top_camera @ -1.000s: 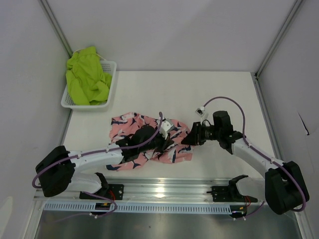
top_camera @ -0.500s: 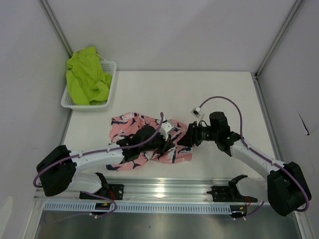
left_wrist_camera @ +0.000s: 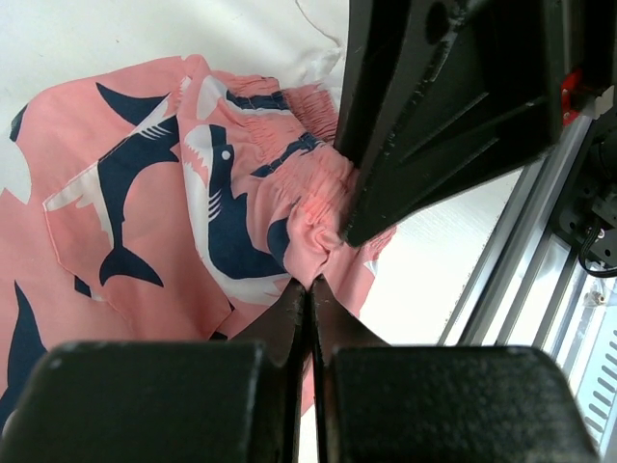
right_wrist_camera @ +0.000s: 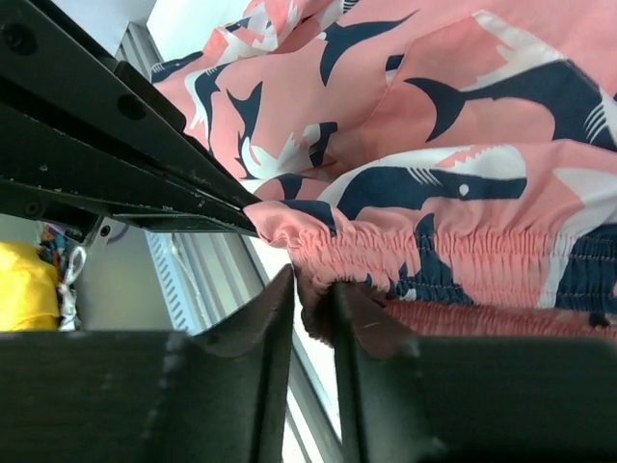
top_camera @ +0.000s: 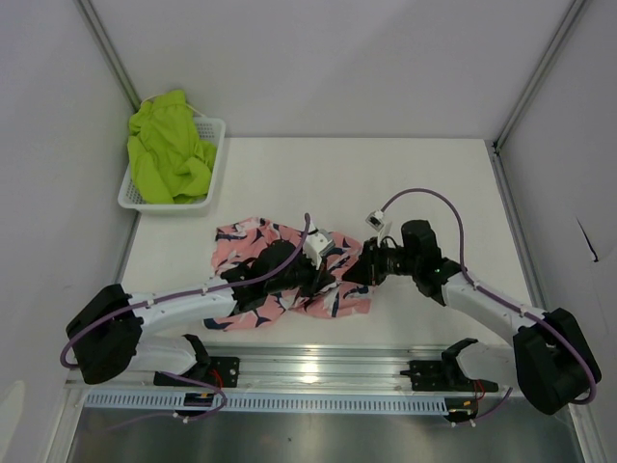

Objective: Fold and stack the shorts
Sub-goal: Flatten the shorts out

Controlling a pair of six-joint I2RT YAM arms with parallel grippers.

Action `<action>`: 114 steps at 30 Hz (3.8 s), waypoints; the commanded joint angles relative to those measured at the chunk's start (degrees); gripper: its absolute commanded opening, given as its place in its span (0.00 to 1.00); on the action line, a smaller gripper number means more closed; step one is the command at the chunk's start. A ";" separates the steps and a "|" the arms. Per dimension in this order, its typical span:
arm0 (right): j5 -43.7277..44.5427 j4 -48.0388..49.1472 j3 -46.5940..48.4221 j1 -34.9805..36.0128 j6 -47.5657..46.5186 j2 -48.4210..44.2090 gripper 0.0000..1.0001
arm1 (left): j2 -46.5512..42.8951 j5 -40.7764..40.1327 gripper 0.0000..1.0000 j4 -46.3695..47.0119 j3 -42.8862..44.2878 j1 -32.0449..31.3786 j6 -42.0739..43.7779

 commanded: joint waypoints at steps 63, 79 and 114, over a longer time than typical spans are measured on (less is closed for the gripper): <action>-4.82 -23.62 46.37 -22.83 7.82 6.34 0.00 | -10.05 -14.31 0.36 -7.93 -3.38 -0.43 -1.35; -6.93 -20.55 47.51 -28.20 10.99 11.79 0.00 | -10.40 -21.87 0.40 -14.08 -5.93 -3.06 -2.84; -8.34 -16.06 46.98 -30.31 13.45 18.82 0.00 | -13.48 -38.65 0.67 -18.03 -5.49 -13.60 -4.16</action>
